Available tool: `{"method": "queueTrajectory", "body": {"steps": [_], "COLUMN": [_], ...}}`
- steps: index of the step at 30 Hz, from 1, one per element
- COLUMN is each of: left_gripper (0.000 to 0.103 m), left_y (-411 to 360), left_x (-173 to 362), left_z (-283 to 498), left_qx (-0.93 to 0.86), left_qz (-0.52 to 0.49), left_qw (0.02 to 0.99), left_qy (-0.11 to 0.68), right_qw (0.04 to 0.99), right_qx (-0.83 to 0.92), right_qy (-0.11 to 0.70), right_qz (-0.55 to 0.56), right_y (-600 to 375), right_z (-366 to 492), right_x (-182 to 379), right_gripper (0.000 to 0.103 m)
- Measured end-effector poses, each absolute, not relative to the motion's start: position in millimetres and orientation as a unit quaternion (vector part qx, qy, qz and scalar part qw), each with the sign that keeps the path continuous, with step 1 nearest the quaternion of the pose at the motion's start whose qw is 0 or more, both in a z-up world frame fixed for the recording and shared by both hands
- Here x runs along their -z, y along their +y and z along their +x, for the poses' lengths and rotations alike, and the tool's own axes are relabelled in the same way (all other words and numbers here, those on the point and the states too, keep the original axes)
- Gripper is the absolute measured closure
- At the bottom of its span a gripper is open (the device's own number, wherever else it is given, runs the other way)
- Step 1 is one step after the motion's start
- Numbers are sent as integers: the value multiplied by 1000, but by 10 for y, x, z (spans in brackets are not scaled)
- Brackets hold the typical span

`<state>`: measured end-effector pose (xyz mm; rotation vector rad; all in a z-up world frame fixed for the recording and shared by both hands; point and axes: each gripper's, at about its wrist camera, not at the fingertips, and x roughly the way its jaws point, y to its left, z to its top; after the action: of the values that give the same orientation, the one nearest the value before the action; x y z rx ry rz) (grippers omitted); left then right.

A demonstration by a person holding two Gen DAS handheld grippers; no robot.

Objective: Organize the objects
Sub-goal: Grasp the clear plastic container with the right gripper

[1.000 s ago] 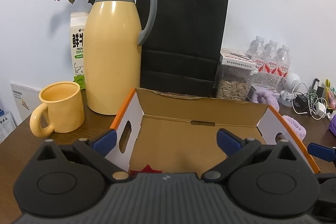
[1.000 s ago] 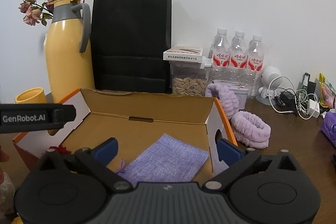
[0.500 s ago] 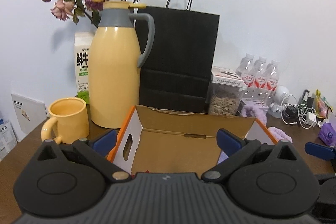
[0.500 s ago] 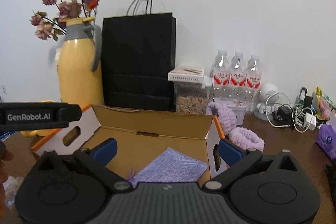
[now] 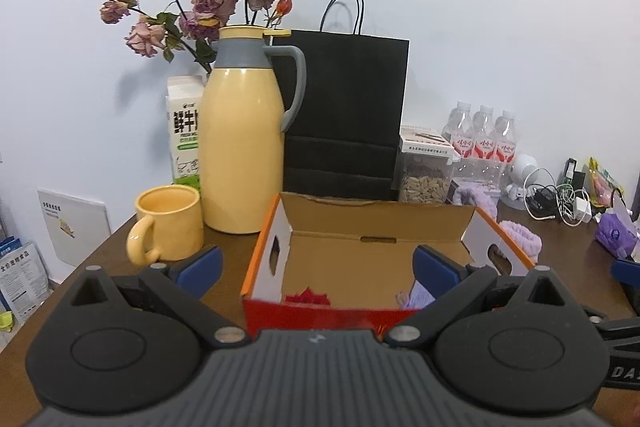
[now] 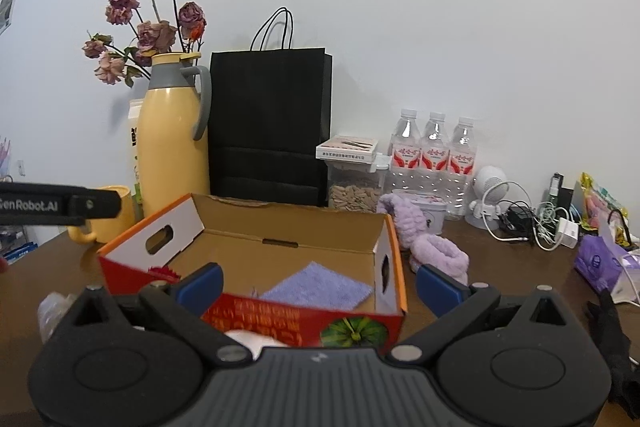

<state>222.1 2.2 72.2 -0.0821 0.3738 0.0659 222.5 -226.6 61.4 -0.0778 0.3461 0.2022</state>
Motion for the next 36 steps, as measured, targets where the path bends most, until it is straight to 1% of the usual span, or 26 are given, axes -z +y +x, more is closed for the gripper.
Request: {"method": "queueTrajectory", "body": {"steps": [10,20,24,29,36], "left_gripper": [0,0,0,0,0], "left_y": [150,298,360,406,401], "left_x": [-646,-432,-354,-291,-256], "left_z": [1796,1505,1442,1426,1454], "left_qx": [-39,-54,-60,-71,-70], "left_qz": [-29,-21,-25,-30,-35], "left_qw": [979,972,969,966,965], "left_qy": [198,229,237,246,252], "right_qw": [978,969,965,966,967], "right_qx": [-99,-92,-89,-86,-33], "right_qy": [176,217,236,241,251], "right_qz": [-50,-70,-73,-48,-12], "right_y": [-2565,-2877,-2948,-2923,-2699], "right_z": [1707,1429,1462,1604,2032], "right_x": [-522,-246,-125,-73,8], "right_gripper": [0,0,0,0,0]}}
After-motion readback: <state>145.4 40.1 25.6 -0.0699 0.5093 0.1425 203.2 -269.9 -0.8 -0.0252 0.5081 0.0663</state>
